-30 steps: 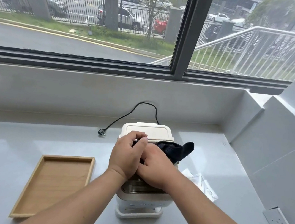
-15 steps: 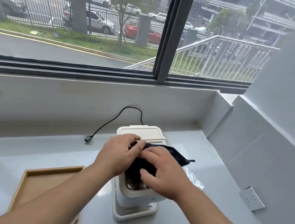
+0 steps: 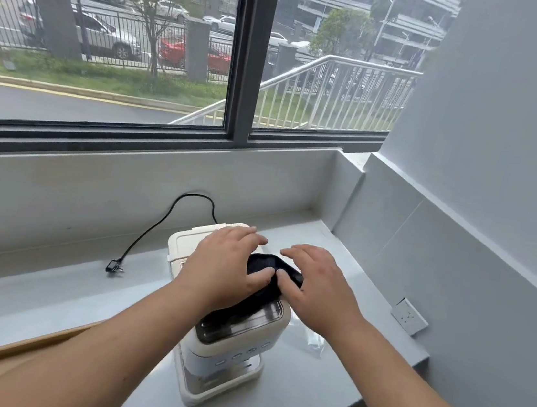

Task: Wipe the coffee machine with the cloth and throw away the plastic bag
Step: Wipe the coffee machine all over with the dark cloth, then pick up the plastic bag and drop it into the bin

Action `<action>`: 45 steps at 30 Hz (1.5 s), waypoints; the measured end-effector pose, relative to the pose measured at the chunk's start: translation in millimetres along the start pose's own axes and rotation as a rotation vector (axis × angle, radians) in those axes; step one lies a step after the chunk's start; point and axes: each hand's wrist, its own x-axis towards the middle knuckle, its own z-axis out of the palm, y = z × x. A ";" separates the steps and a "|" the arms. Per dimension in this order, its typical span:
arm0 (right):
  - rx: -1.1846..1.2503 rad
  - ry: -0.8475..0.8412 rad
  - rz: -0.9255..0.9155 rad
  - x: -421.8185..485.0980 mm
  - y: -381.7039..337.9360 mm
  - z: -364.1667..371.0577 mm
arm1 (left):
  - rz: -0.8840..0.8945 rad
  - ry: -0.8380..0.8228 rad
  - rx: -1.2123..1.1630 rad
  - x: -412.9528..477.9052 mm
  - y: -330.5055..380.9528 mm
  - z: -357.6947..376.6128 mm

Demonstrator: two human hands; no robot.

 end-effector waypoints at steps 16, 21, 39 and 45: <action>-0.030 -0.104 0.130 4.3 125.5 8.4 | 0.085 -0.216 0.250 74.8 70.6 74.0; -0.084 -0.191 0.123 9.6 166.4 15.0 | 0.087 -0.288 0.328 99.7 86.5 111.0; -0.099 -0.450 0.088 0.2 267.8 85.9 | -0.032 -0.539 0.460 124.8 91.5 249.7; -0.064 -0.507 0.111 -6.4 287.3 114.2 | -0.103 -0.622 0.489 116.0 86.1 280.7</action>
